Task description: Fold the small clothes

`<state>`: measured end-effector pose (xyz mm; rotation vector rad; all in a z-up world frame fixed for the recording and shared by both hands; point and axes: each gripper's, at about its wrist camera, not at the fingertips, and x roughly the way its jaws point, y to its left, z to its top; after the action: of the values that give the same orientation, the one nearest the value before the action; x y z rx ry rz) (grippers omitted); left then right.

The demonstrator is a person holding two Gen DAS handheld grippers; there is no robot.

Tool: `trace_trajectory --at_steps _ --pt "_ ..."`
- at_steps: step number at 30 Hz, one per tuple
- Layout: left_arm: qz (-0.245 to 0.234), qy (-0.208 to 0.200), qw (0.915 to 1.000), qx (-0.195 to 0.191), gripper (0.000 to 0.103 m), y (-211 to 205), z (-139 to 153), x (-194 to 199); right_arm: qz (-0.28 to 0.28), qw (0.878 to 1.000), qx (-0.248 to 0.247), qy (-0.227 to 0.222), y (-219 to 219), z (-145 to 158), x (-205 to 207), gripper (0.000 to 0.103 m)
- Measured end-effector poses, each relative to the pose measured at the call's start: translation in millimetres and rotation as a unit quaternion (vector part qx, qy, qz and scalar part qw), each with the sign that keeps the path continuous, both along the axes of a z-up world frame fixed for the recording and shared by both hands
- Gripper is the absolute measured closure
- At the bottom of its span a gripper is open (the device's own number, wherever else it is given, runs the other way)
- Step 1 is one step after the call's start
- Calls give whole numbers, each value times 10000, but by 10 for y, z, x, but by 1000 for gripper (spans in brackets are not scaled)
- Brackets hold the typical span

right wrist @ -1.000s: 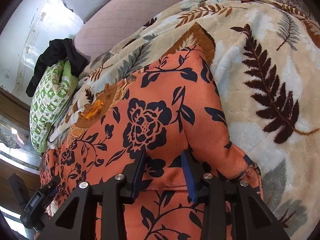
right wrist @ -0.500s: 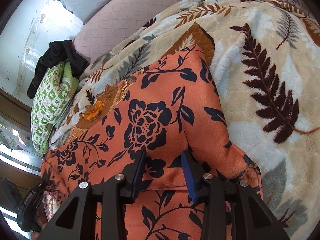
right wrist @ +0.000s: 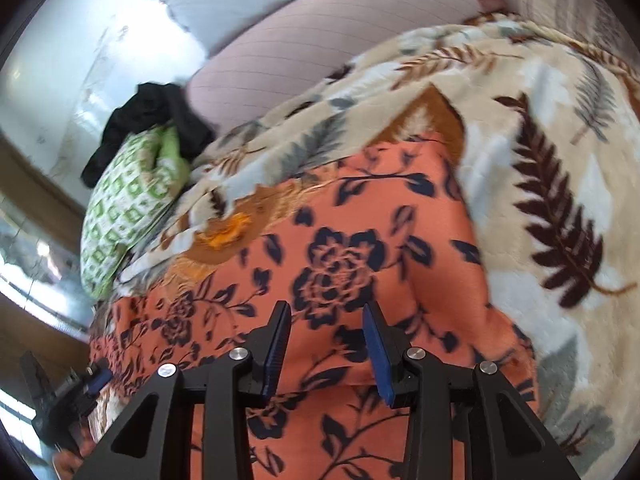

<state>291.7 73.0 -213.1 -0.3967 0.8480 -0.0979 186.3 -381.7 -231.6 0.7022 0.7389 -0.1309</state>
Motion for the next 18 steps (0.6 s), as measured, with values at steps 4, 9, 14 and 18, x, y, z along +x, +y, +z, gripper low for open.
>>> trace_trajectory --at_steps 4,9,14,18 --pt "907 59 9956 -214 31 712 66 -7 181 9994 172 256 52 -139 93 56" --pt "1674 505 9836 -433 31 1701 -21 277 354 9980 521 -78 61 -65 59 48" --pt "2120 695 9665 -1267 29 2404 -218 594 371 9987 334 -28 165 -55 115 48" --pt "2044 704 9588 -1845 31 2523 -469 786 388 9991 153 -60 193 -47 132 48"
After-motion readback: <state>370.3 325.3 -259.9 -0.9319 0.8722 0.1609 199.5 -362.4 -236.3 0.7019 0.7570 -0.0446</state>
